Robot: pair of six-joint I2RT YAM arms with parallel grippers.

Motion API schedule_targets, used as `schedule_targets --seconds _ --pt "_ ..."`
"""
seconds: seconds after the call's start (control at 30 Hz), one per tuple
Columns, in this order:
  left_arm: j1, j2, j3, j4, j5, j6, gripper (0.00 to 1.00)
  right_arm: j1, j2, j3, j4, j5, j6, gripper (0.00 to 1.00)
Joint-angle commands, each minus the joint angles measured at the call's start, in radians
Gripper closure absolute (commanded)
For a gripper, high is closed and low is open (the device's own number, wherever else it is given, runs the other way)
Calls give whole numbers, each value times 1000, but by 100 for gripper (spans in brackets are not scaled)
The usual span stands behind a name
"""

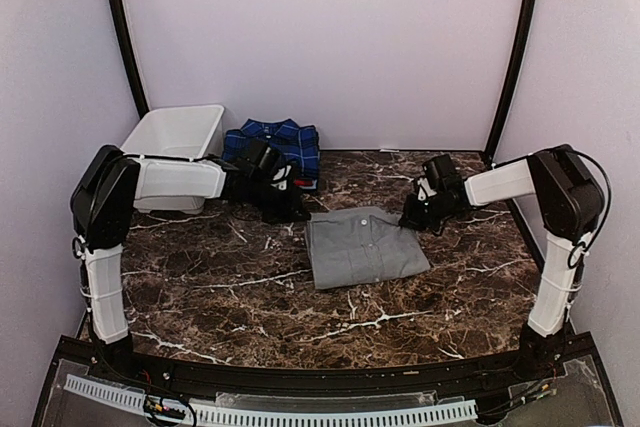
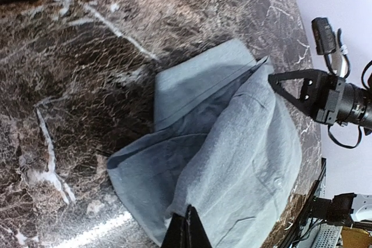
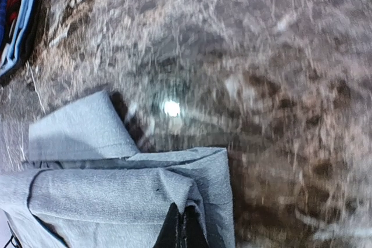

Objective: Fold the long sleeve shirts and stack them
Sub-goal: Fold the 2/3-rectangle-folded shirt at the center of the board.

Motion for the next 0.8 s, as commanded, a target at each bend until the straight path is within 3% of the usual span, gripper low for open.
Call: schedule_targets --seconds 0.0,0.33,0.5,0.63,0.67,0.77 --pt "25 -60 28 -41 -39 -15 100 3 -90 -15 -120 69 -33 100" --pt "70 35 88 -13 -30 -7 100 -16 -123 68 -122 23 -51 100" --pt "90 145 236 -37 -25 51 94 -58 -63 102 -70 -33 -47 100" --pt "99 176 317 -94 -79 53 68 -62 -59 141 -74 -35 -65 68" --pt "102 174 329 -102 -85 52 61 -61 -67 147 -81 -30 -69 63" --pt "104 151 342 -136 -113 62 52 -37 -96 169 -121 20 -98 55"
